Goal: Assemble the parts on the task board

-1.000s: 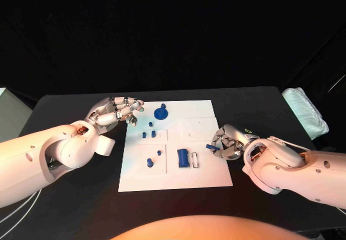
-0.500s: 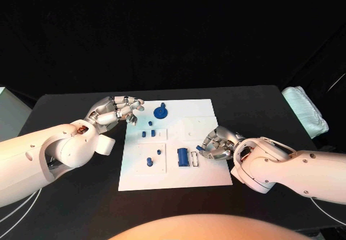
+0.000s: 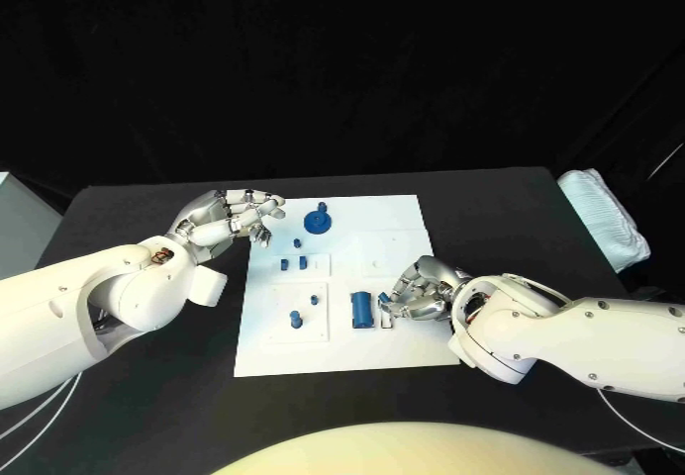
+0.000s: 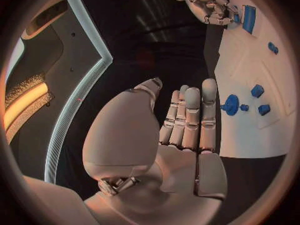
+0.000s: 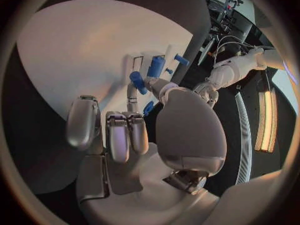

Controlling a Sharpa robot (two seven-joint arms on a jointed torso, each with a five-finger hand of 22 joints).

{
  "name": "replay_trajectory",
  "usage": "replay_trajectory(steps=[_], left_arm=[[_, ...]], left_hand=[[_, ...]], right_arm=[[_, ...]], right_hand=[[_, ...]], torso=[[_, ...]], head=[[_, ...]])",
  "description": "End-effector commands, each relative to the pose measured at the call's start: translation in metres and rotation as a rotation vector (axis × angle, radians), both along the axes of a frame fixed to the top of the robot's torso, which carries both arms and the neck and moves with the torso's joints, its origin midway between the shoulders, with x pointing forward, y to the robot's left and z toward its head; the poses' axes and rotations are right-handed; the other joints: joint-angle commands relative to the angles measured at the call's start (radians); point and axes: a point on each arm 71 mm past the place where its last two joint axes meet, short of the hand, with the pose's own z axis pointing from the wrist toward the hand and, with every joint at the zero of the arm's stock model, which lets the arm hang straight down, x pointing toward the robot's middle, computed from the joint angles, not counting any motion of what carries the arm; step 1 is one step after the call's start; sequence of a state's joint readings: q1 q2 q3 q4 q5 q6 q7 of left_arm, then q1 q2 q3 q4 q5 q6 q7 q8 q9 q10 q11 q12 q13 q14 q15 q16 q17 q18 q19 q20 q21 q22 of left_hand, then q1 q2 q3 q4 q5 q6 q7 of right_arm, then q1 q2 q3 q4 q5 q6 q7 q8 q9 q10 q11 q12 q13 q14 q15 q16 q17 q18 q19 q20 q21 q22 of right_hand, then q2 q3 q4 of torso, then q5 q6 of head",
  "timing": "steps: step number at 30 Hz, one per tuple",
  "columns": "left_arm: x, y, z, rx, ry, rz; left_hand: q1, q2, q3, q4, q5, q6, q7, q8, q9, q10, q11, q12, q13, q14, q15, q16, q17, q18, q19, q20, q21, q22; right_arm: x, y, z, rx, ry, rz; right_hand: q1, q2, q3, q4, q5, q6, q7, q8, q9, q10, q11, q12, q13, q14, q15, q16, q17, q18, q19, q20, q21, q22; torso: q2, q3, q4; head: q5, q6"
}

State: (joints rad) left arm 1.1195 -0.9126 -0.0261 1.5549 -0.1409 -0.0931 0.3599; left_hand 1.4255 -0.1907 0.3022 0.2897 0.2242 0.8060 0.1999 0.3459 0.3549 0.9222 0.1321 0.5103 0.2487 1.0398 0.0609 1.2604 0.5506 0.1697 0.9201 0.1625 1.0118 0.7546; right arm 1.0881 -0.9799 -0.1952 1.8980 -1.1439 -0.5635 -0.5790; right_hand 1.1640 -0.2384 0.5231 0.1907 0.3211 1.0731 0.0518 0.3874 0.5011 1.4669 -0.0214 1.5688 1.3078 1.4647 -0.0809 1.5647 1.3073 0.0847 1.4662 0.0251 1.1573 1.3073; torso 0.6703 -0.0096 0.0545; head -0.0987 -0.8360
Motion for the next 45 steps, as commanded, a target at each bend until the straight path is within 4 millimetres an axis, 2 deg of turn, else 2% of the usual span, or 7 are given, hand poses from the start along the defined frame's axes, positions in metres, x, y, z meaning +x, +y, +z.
replay_trajectory(steps=[1,10,27,37,45], left_arm=[[-0.0014,-0.0026,0.0005,-0.008,0.001,-0.023],[-0.0017,-0.0020,0.0003,-0.007,0.004,-0.025],[-0.0021,-0.0010,0.0002,-0.003,0.007,-0.025],[-0.0019,-0.0001,-0.0006,0.005,0.014,-0.022],[-0.0017,-0.0003,-0.0010,0.008,0.017,-0.023]], left_hand=[[0.004,0.010,-0.005,-0.002,0.000,-0.006,-0.001,0.006,-0.001,-0.005,-0.001,0.004,0.000,0.001,0.003,-0.002,0.001,0.012,0.003,0.001,-0.005,-0.001],[0.004,0.010,-0.005,-0.002,0.000,-0.006,-0.001,0.006,-0.001,-0.005,-0.001,0.004,0.000,0.001,0.003,-0.002,0.001,0.012,0.003,0.001,-0.005,-0.001],[0.004,0.010,-0.005,-0.002,0.000,-0.006,-0.001,0.006,-0.001,-0.005,-0.001,0.004,0.000,0.001,0.003,-0.002,0.001,0.012,0.003,0.001,-0.005,-0.001],[0.004,0.011,-0.006,-0.002,0.000,-0.007,-0.001,0.006,-0.002,-0.006,-0.001,0.004,-0.001,0.001,0.003,-0.003,0.000,0.012,0.003,0.001,-0.005,-0.001],[0.005,0.012,-0.006,-0.002,0.001,-0.007,-0.001,0.006,-0.002,-0.006,-0.001,0.004,-0.001,0.000,0.003,-0.003,-0.001,0.012,0.001,0.001,-0.006,-0.002]], right_arm=[[-0.0021,0.0017,-0.0034,-0.025,0.044,0.032],[-0.0040,0.0026,-0.0062,-0.068,0.081,0.070],[-0.0021,0.0016,-0.0061,-0.095,0.057,0.069],[-0.0006,0.0027,-0.0046,-0.090,0.025,0.059],[0.0009,0.0025,-0.0052,-0.094,0.022,0.059]], right_hand=[[-0.015,-0.001,-0.002,0.005,-0.009,0.013,-0.007,0.007,-0.001,0.104,-0.006,0.002,0.263,0.106,-0.006,0.006,0.263,-0.016,0.025,-0.004,0.003,0.105],[-0.050,0.002,-0.010,0.017,-0.035,0.032,-0.014,0.019,0.002,0.104,-0.011,0.002,0.263,0.106,-0.010,0.006,0.263,-0.019,0.029,-0.006,0.020,0.114],[-0.060,0.003,-0.013,0.020,-0.044,0.036,-0.016,0.023,0.002,0.104,-0.013,0.002,0.263,0.106,-0.011,0.006,0.263,-0.020,0.031,-0.008,0.025,0.117],[-0.070,0.004,-0.016,0.024,-0.053,0.036,-0.016,0.024,0.002,0.104,-0.014,0.002,0.263,0.106,-0.012,0.006,0.263,-0.020,0.031,-0.009,0.025,0.117],[-0.098,0.011,-0.025,0.037,-0.090,0.036,-0.016,0.028,0.001,0.104,-0.014,0.002,0.263,0.106,-0.013,0.006,0.263,-0.020,0.032,-0.010,0.025,0.120]], torso=[[0.000,-0.0008,0.0012],[0.000,-0.0001,-0.0007],[0.001,-0.0007,0.0005],[0.000,-0.0010,-0.0004],[0.000,-0.0009,-0.0011]], head=[[0.004,-0.002],[0.007,-0.006],[0.003,-0.006],[0.004,-0.008],[0.004,-0.008]])
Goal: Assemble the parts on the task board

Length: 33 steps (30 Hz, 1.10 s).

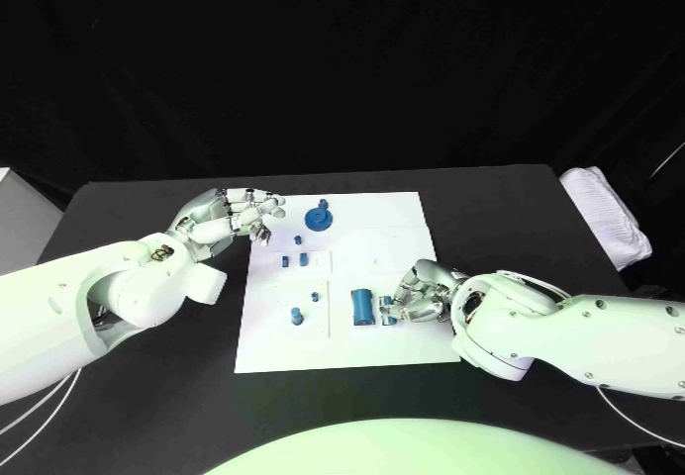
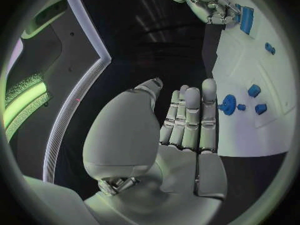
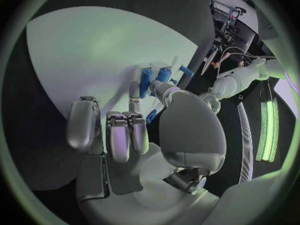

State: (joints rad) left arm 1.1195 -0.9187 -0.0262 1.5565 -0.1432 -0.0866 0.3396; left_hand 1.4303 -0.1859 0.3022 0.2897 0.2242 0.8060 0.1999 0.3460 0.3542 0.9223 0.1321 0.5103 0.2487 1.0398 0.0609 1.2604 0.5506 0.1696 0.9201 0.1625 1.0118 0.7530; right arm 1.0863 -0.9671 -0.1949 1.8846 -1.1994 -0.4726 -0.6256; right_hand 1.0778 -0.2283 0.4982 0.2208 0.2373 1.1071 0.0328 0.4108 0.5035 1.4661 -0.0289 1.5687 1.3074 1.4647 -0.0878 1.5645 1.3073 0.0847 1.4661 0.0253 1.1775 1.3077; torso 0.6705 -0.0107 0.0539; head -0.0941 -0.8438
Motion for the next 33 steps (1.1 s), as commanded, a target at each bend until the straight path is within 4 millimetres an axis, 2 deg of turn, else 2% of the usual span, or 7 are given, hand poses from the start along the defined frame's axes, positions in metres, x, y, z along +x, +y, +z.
replay_trajectory(steps=[1,9,12,15,23,27,33], left_arm=[[-0.0010,-0.0023,0.0002,-0.004,0.000,-0.019],[-0.0007,-0.0014,-0.0001,0.000,0.001,-0.018],[-0.0006,-0.0019,-0.0002,0.000,0.001,-0.019],[-0.0006,-0.0019,-0.0003,0.000,0.001,-0.019],[-0.0005,-0.0021,-0.0005,0.000,0.003,-0.020],[-0.0005,-0.0019,-0.0005,0.001,0.003,-0.020],[-0.0004,-0.0022,-0.0006,0.001,0.003,-0.020]], left_hand=[[0.000,0.007,-0.006,-0.002,0.001,-0.007,-0.001,0.006,-0.001,-0.006,-0.001,0.004,-0.001,0.000,0.003,-0.003,-0.001,0.012,0.001,0.001,-0.006,-0.001],[0.000,0.008,-0.006,-0.002,0.001,-0.007,-0.001,0.006,-0.001,-0.006,-0.001,0.004,-0.001,0.000,0.003,-0.003,-0.001,0.012,0.002,0.001,-0.006,-0.001],[0.000,0.008,-0.006,-0.002,0.001,-0.007,-0.001,0.006,-0.001,-0.006,-0.001,0.004,-0.001,0.000,0.003,-0.003,-0.001,0.012,0.002,0.001,-0.006,-0.001],[0.000,0.008,-0.006,-0.002,0.001,-0.007,-0.001,0.006,-0.001,-0.006,-0.001,0.004,-0.001,0.000,0.003,-0.003,-0.001,0.012,0.002,0.001,-0.006,-0.001],[0.000,0.008,-0.006,-0.002,0.001,-0.007,-0.001,0.006,-0.001,-0.006,-0.001,0.004,-0.001,0.000,0.003,-0.003,-0.001,0.012,0.002,0.001,-0.006,-0.001],[0.001,0.011,-0.006,-0.001,0.001,-0.007,-0.001,0.006,-0.001,-0.007,-0.001,0.004,-0.001,0.001,0.003,-0.003,0.000,0.012,0.002,0.001,-0.006,-0.001],[0.001,0.011,-0.006,-0.001,0.001,-0.007,-0.001,0.006,-0.001,-0.007,-0.001,0.004,-0.001,0.001,0.003,-0.003,0.000,0.012,0.002,0.001,-0.006,-0.001]], right_arm=[[0.0007,-0.0002,-0.0001,-0.011,-0.015,0.005],[0.0023,0.0012,0.0002,-0.009,-0.030,0.012],[0.0027,0.0021,-0.0002,-0.010,-0.028,0.019],[0.0029,0.0022,-0.0006,-0.011,-0.025,0.024],[0.0017,0.0040,-0.0017,-0.012,-0.006,0.051],[0.0014,0.0032,-0.0017,-0.014,-0.004,0.053],[0.0020,0.0004,0.0011,0.006,-0.040,0.044]], right_hand=[[-0.015,0.002,-0.001,0.009,-0.008,0.002,0.003,0.004,-0.002,0.105,-0.006,0.002,0.263,0.106,-0.006,0.006,0.263,-0.020,0.032,-0.010,0.006,0.120],[-0.046,-0.003,-0.043,0.028,-0.050,0.002,0.004,0.007,-0.005,0.105,-0.005,0.002,0.263,0.106,-0.004,0.006,0.263,-0.020,0.032,-0.009,0.001,0.121],[-0.042,0.006,-0.108,0.047,-0.110,0.001,0.003,0.009,-0.008,0.105,-0.005,0.002,0.263,0.106,-0.005,0.006,0.263,-0.019,0.031,-0.009,-0.006,0.121],[-0.025,0.016,-0.162,0.064,-0.131,0.001,0.003,0.010,-0.012,0.105,-0.006,0.002,0.263,0.106,-0.005,0.006,0.263,-0.019,0.031,-0.009,-0.007,0.122],[0.011,0.023,-0.194,0.063,-0.143,0.000,0.003,0.010,-0.016,0.105,-0.006,0.002,0.263,0.106,-0.005,0.006,0.263,-0.018,0.031,-0.009,-0.012,0.123],[0.075,0.033,-0.167,0.040,-0.089,-0.004,0.001,0.007,-0.021,0.105,-0.008,0.002,0.263,0.106,-0.007,0.006,0.263,-0.018,0.031,-0.010,-0.014,0.124],[0.081,0.035,-0.158,0.040,-0.084,-0.004,0.002,0.007,-0.023,0.105,-0.007,0.002,0.263,0.106,-0.007,0.006,0.263,-0.017,0.030,-0.010,-0.018,0.123]], torso=[[0.000,0.0003,-0.0003],[-0.001,0.0002,0.0013],[-0.001,0.0007,0.0007],[0.000,0.0012,-0.0013],[-0.001,0.0013,-0.0005],[0.000,0.0014,-0.0004],[-0.001,0.0013,-0.0007]], head=[[-0.001,0.000],[-0.002,0.002],[-0.001,0.002],[0.000,0.002],[-0.001,0.000],[-0.001,-0.002],[0.000,-0.001]])
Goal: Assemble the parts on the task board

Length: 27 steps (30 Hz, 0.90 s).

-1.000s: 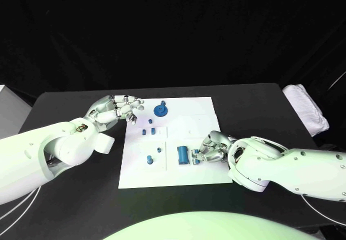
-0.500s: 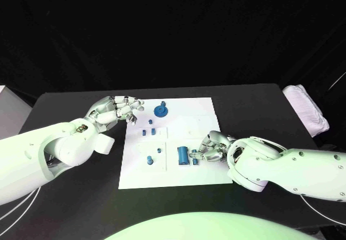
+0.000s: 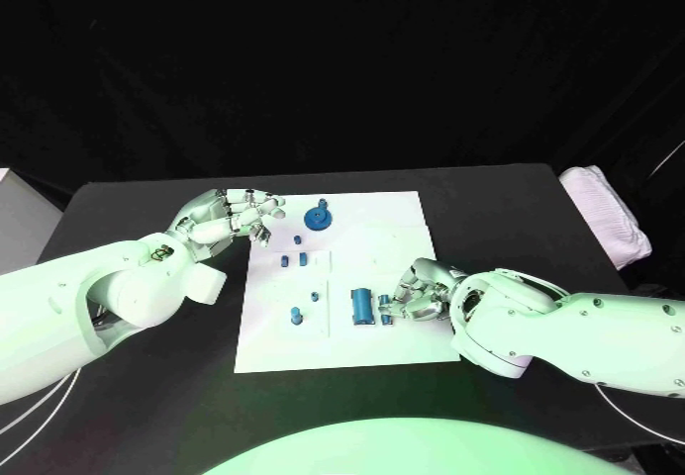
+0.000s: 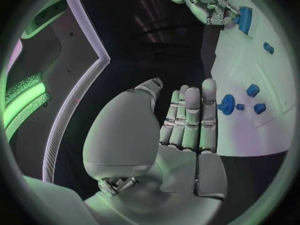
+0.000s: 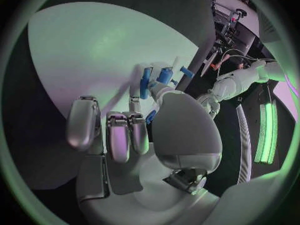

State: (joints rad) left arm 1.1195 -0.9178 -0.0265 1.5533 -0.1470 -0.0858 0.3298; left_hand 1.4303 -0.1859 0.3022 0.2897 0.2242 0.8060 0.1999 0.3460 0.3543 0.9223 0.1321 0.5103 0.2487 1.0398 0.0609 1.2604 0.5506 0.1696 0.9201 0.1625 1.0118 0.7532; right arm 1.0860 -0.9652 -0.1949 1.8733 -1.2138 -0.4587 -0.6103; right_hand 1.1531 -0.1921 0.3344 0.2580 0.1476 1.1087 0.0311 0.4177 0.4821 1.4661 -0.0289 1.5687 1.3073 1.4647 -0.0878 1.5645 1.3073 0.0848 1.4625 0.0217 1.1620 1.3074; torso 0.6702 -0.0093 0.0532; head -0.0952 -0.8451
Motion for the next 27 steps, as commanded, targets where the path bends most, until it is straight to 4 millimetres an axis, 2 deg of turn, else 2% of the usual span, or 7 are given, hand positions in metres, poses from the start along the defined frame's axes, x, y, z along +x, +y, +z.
replay_trajectory(steps=[1,7,11,14,17,20,27], left_arm=[[-0.001,-0.003,0.000,-0.008,-0.003,-0.019],[-0.001,-0.003,0.000,-0.008,-0.004,-0.019],[-0.001,-0.003,0.000,-0.008,-0.004,-0.018],[-0.001,-0.003,0.000,-0.008,-0.004,-0.018],[-0.001,-0.003,0.000,-0.009,-0.005,-0.019],[-0.001,-0.003,0.000,-0.009,-0.005,-0.020],[-0.001,-0.003,0.000,-0.008,-0.004,-0.019]], left_hand=[[0.001,0.011,-0.006,-0.001,0.001,-0.007,-0.001,0.006,-0.002,-0.007,-0.001,0.004,-0.001,0.001,0.003,-0.003,0.000,0.012,0.002,0.001,-0.006,-0.001],[0.001,0.011,-0.006,-0.001,0.001,-0.007,-0.001,0.006,-0.002,-0.007,-0.001,0.004,-0.001,0.001,0.003,-0.003,0.000,0.012,0.002,0.001,-0.006,-0.001],[0.002,0.012,-0.006,-0.002,0.001,-0.007,-0.001,0.006,-0.002,-0.007,-0.001,0.004,-0.001,0.001,0.003,-0.003,0.001,0.012,0.002,0.001,-0.006,-0.001],[0.002,0.012,-0.006,-0.002,0.001,-0.007,-0.001,0.006,-0.002,-0.007,-0.001,0.004,-0.001,0.001,0.003,-0.003,0.001,0.012,0.002,0.001,-0.006,-0.001],[0.002,0.012,-0.006,-0.002,0.001,-0.007,-0.001,0.006,-0.002,-0.007,-0.001,0.004,-0.001,0.001,0.003,-0.003,0.001,0.012,0.002,0.001,-0.006,-0.001],[0.002,0.012,-0.006,-0.002,0.001,-0.007,-0.001,0.006,-0.002,-0.007,-0.001,0.004,-0.001,0.001,0.003,-0.003,0.001,0.012,0.002,0.001,-0.006,-0.001],[0.003,0.012,-0.006,-0.002,0.001,-0.008,-0.001,0.006,-0.002,-0.007,-0.001,0.005,-0.001,0.002,0.003,-0.002,0.002,0.012,0.003,0.001,-0.006,0.000]], right_arm=[[0.000,0.001,0.002,0.016,-0.029,0.025],[0.003,-0.006,0.011,0.100,-0.151,0.019],[0.007,-0.013,0.018,0.157,-0.261,0.038],[0.008,-0.015,0.021,0.175,-0.313,0.062],[0.008,-0.015,0.021,0.168,-0.341,0.080],[0.007,-0.015,0.017,0.161,-0.346,0.095],[0.002,-0.011,0.007,0.153,-0.338,0.118]], right_hand=[[0.002,-0.002,0.005,0.005,0.003,-0.006,0.004,0.000,-0.002,0.105,-0.007,0.002,0.263,0.106,-0.006,0.006,0.263,-0.018,0.034,-0.007,-0.002,0.124],[-0.014,-0.025,-0.036,0.028,-0.043,-0.018,0.013,-0.007,-0.009,0.105,0.001,0.002,0.263,0.106,0.000,0.006,0.263,-0.012,0.026,-0.002,-0.040,0.113],[0.048,-0.026,-0.061,0.018,-0.050,-0.088,0.045,-0.059,-0.033,0.101,0.028,-0.008,0.260,0.104,0.021,0.003,0.256,-0.009,0.019,0.013,-0.074,0.104],[0.098,-0.023,-0.055,0.004,-0.053,-0.110,0.058,-0.084,-0.045,0.100,0.038,-0.012,0.258,0.104,0.030,0.003,0.256,-0.008,0.018,0.021,-0.081,0.103],[0.172,-0.010,-0.022,-0.030,-0.074,-0.127,0.069,-0.112,-0.060,0.100,0.048,-0.010,0.259,0.105,0.038,0.005,0.260,-0.009,0.020,0.028,-0.073,0.107],[0.195,-0.006,-0.002,-0.046,-0.084,-0.126,0.074,-0.129,-0.071,0.101,0.053,-0.009,0.259,0.106,0.042,0.006,0.262,-0.010,0.022,0.032,-0.068,0.110],[0.255,0.008,0.096,-0.111,-0.048,-0.109,0.083,-0.168,-0.104,0.101,0.060,-0.007,0.260,0.106,0.047,0.006,0.262,-0.010,0.023,0.037,-0.065,0.116]], torso=[[-0.001,-0.0001,-0.0001],[-0.001,0.0000,0.0005],[0.000,-0.0005,-0.0010],[0.000,0.0001,-0.0014],[0.000,0.0001,-0.0004],[0.000,-0.0003,0.0013],[0.001,0.0007,0.0005]], head=[[0.001,0.001],[0.000,0.002],[0.002,0.002],[0.002,0.002],[0.001,0.002],[-0.001,0.002],[0.001,0.001]])
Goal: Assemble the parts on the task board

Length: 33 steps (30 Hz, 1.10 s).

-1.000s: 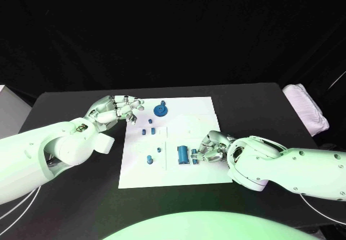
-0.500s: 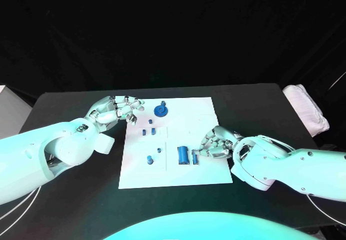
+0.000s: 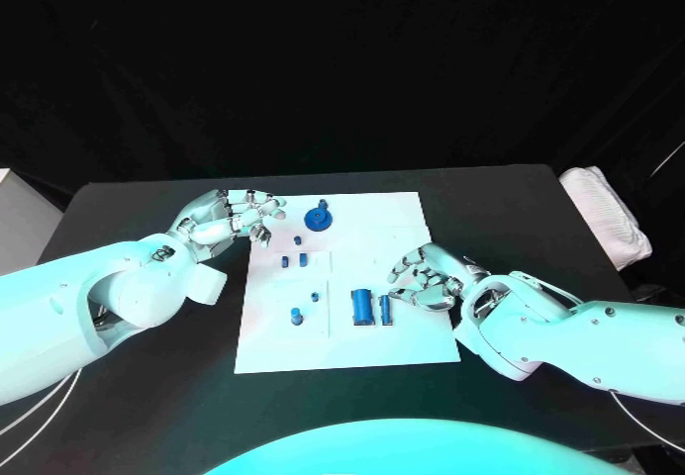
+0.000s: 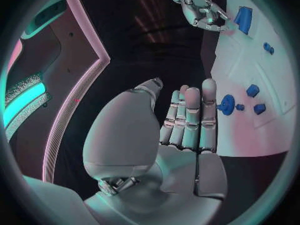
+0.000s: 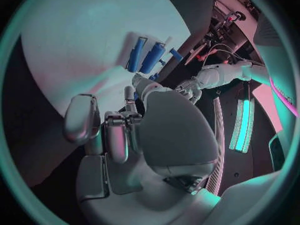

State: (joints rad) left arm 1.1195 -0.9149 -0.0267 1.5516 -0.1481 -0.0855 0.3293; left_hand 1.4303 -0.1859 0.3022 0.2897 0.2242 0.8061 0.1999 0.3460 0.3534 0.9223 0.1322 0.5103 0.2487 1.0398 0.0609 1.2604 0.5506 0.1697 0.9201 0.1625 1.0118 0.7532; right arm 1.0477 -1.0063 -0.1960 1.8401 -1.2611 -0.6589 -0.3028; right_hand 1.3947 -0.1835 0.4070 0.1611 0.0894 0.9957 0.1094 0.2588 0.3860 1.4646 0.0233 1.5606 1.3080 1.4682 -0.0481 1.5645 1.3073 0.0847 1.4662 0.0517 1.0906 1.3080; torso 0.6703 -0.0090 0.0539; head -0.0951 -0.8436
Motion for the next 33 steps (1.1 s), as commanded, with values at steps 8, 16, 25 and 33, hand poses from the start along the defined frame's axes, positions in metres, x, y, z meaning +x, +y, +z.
replay_trajectory(steps=[8,16,25,33], left_arm=[[-0.001,-0.002,0.000,-0.009,-0.004,-0.017],[-0.001,-0.002,0.000,-0.008,-0.004,-0.016],[-0.001,0.000,0.000,-0.006,-0.003,-0.013],[-0.001,0.000,0.000,-0.006,-0.003,-0.013]], left_hand=[[0.003,0.012,-0.006,-0.002,0.001,-0.008,-0.001,0.006,-0.001,-0.007,-0.001,0.005,-0.001,0.002,0.003,-0.002,0.002,0.012,0.003,0.001,-0.006,0.000],[0.003,0.012,-0.006,-0.002,0.001,-0.008,-0.001,0.006,-0.001,-0.007,-0.001,0.005,-0.001,0.002,0.003,-0.002,0.002,0.012,0.003,0.001,-0.006,0.000],[0.003,0.012,-0.006,-0.002,0.001,-0.008,-0.001,0.006,-0.001,-0.007,-0.001,0.005,-0.001,0.002,0.003,-0.002,0.002,0.012,0.003,0.001,-0.006,0.000],[0.003,0.012,-0.006,-0.002,0.001,-0.008,-0.001,0.006,-0.001,-0.007,-0.001,0.005,-0.001,0.002,0.003,-0.002,0.002,0.012,0.003,0.001,-0.006,0.000]], right_arm=[[-0.002,0.005,-0.005,-0.038,-0.030,0.062],[-0.003,0.010,-0.008,-0.043,-0.016,0.076],[-0.005,0.015,-0.009,-0.043,0.003,0.099],[-0.005,0.013,-0.013,-0.076,0.038,0.105]], right_hand=[[0.007,0.013,0.078,-0.047,0.014,0.043,-0.002,-0.011,-0.017,0.106,0.003,0.010,0.263,0.103,0.005,0.006,0.263,-0.011,0.022,0.007,0.018,0.122],[-0.022,0.024,0.095,-0.051,0.016,0.058,-0.007,-0.010,-0.020,0.106,-0.002,0.010,0.263,0.103,0.001,0.006,0.263,-0.012,0.024,0.004,0.024,0.126],[-0.040,0.030,0.102,-0.053,0.017,0.070,-0.013,-0.006,-0.019,0.106,-0.006,0.010,0.263,0.103,-0.003,0.006,0.263,-0.013,0.025,0.002,0.029,0.128],[-0.049,0.036,0.108,-0.056,0.017,0.077,-0.018,-0.002,-0.017,0.106,-0.011,0.010,0.263,0.103,-0.006,0.006,0.263,-0.013,0.026,-0.001,0.032,0.130]], torso=[[0.000,-0.0009,0.0003],[0.000,-0.0004,-0.0003],[0.000,-0.0013,-0.0003],[0.000,-0.0010,-0.0010]], head=[[0.002,-0.004],[0.004,-0.007],[0.005,-0.010],[0.005,-0.010]])
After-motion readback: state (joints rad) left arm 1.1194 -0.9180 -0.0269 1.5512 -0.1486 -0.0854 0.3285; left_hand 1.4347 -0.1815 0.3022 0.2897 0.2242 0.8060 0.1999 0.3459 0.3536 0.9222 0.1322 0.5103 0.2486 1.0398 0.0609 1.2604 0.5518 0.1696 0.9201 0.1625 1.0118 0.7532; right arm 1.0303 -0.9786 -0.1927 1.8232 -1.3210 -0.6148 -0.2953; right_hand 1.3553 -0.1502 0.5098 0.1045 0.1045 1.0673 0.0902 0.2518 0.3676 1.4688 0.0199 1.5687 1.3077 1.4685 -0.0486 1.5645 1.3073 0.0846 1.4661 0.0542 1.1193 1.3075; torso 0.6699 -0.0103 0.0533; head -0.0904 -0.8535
